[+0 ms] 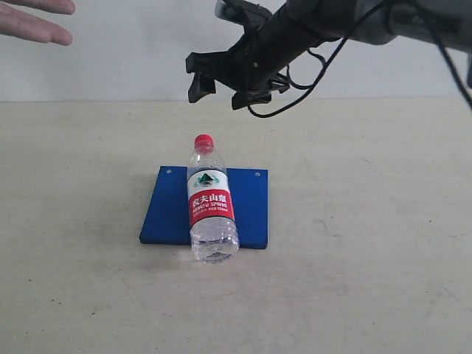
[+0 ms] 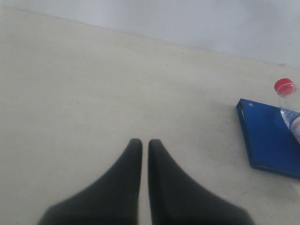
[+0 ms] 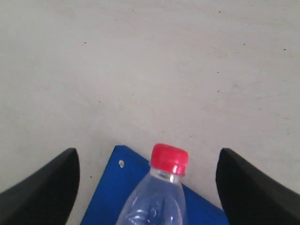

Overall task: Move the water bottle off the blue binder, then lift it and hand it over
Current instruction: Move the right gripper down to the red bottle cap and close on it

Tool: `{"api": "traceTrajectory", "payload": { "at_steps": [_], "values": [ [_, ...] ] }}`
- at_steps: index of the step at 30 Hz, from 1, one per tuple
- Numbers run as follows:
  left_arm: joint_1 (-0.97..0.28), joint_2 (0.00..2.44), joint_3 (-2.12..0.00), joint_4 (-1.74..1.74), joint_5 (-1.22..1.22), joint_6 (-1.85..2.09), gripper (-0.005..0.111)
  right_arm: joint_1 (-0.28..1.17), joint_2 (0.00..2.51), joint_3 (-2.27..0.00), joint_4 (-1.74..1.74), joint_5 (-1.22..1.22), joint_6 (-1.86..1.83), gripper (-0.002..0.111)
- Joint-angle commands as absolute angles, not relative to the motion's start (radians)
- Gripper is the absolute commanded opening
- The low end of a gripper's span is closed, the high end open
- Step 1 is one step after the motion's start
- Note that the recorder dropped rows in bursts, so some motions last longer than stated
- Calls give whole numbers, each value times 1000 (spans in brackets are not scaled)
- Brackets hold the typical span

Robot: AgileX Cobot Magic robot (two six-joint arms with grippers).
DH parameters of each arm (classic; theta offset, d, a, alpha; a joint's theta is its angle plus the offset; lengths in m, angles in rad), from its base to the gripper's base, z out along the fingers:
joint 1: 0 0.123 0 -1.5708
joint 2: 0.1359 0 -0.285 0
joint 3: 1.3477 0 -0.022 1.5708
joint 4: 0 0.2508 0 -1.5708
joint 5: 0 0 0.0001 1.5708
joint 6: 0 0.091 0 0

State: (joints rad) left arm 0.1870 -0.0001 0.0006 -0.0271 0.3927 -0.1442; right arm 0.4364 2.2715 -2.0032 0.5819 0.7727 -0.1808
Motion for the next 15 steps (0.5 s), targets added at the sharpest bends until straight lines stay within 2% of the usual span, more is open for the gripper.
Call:
{"api": "traceTrajectory", "payload": {
  "at_steps": [1,15],
  "values": [
    [189,0,0,-33,389,-150,5,428,2386,-2138,582,822,-114,71],
    [189,0,0,-33,389,-150,5,428,2535,-2185,620,845,-104,71]
  ]
}}
